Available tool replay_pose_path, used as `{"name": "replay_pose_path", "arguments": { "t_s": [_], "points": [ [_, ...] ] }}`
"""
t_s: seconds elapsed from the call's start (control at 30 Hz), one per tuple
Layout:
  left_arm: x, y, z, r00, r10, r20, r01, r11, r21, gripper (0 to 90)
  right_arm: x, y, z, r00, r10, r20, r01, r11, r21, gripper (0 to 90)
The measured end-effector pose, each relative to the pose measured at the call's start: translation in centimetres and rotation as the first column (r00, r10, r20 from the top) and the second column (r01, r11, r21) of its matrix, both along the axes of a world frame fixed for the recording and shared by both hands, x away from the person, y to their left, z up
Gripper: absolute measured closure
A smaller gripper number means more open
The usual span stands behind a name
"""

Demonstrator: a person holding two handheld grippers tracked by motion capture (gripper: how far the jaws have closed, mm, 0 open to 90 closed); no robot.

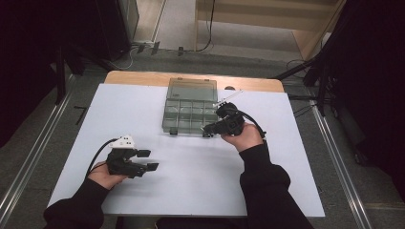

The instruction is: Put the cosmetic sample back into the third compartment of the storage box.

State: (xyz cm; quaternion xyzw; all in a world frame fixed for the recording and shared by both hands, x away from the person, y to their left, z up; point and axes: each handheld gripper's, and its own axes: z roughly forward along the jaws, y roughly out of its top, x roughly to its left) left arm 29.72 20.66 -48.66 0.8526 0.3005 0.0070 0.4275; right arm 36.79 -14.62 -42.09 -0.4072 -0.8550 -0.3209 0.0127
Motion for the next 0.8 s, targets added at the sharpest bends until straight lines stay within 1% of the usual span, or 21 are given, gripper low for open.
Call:
{"name": "replay_pose_path", "arguments": {
  "t_s": [0.1,0.27,0.37,0.47,0.57,0.63,0.7,0.73,0.8],
  "points": [
    [0.0,0.1,-0.1,1.0,0.003,-0.004,-0.003,1.0,0.006,33.8,0.6,0.0,0.0,1.0,-0.001,0.001,0.001,1.0,-0.006,81.9],
    [0.1,0.3,-0.4,0.9998,0.017,-0.013,-0.016,0.9996,0.024,33.8,1.4,-0.1,0.5,0.9999,-0.007,0.01,0.007,1.0,0.008,82.0],
    [0.0,0.4,-0.4,0.9993,0.037,-0.004,-0.037,0.9987,0.035,33.8,1.8,-0.1,0.8,0.9998,-0.005,0.021,0.005,1.0,0.013,81.9],
    [-0.2,0.4,-0.1,0.9983,0.058,0.009,-0.058,0.9979,0.028,33.9,2.1,-0.1,1.0,0.9996,-0.016,0.023,0.015,1.0,0.017,81.9],
    [-0.4,0.6,0.1,0.9981,0.06,0.011,-0.06,0.9982,0.002,33.8,2.5,-0.3,1.1,0.9994,-0.019,0.029,0.018,0.999,0.03,82.0],
    [-0.5,0.7,0.1,0.9978,0.065,0.01,-0.065,0.9979,0.005,33.8,2.9,-0.4,1.0,0.9993,-0.032,0.02,0.031,0.999,0.022,82.0],
    [-0.5,0.7,-0.1,0.9974,0.071,0.008,-0.071,0.9973,0.016,33.8,3.2,-0.3,0.9,0.9992,-0.035,0.018,0.034,0.999,0.027,82.0],
    [-0.5,0.8,-0.1,0.9972,0.074,0.007,-0.074,0.997,0.023,33.8,3.3,-0.3,0.9,0.9992,-0.034,0.02,0.034,0.999,0.025,82.0],
    [-0.5,0.9,-0.2,0.9971,0.075,0.004,-0.075,0.9969,0.024,33.9,3.6,-0.1,0.8,0.9991,-0.035,0.022,0.035,0.999,0.023,82.0]
  ]
}}
